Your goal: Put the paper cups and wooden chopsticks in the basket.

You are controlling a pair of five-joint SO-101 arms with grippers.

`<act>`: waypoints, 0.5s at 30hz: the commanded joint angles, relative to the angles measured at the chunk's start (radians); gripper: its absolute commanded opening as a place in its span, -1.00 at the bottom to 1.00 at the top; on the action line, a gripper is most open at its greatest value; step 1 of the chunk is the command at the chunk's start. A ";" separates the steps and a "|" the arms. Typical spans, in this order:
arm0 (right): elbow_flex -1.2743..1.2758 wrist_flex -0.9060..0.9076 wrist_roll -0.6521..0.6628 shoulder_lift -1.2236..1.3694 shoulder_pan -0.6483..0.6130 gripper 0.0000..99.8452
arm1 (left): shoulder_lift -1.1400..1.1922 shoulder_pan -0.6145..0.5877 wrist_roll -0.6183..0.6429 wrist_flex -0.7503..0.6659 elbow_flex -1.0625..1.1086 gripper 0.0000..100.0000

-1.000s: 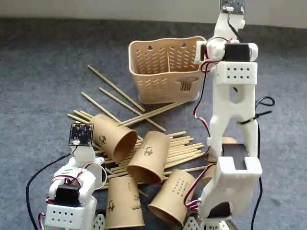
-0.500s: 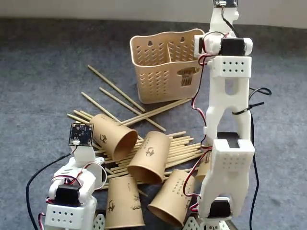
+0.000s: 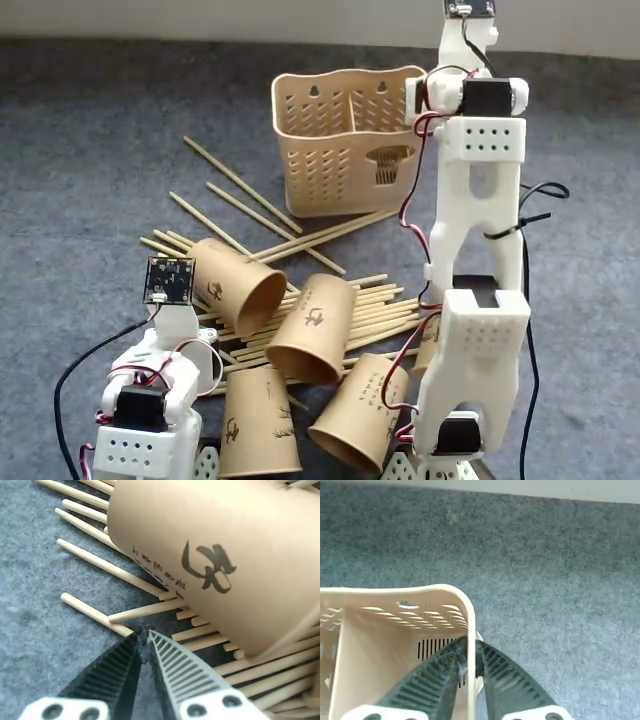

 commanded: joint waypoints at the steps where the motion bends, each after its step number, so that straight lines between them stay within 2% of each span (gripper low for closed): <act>1: -0.035 -0.088 0.014 -0.028 0.005 -0.99 | -0.007 0.018 0.006 -0.009 0.019 -0.97; 8: -0.025 -0.134 0.011 -0.024 0.005 -0.99 | -0.007 0.016 0.006 -0.009 0.019 -0.97; 15: -0.025 0.027 0.011 -0.024 0.007 -0.93 | -0.007 0.016 0.006 -0.009 0.019 -0.97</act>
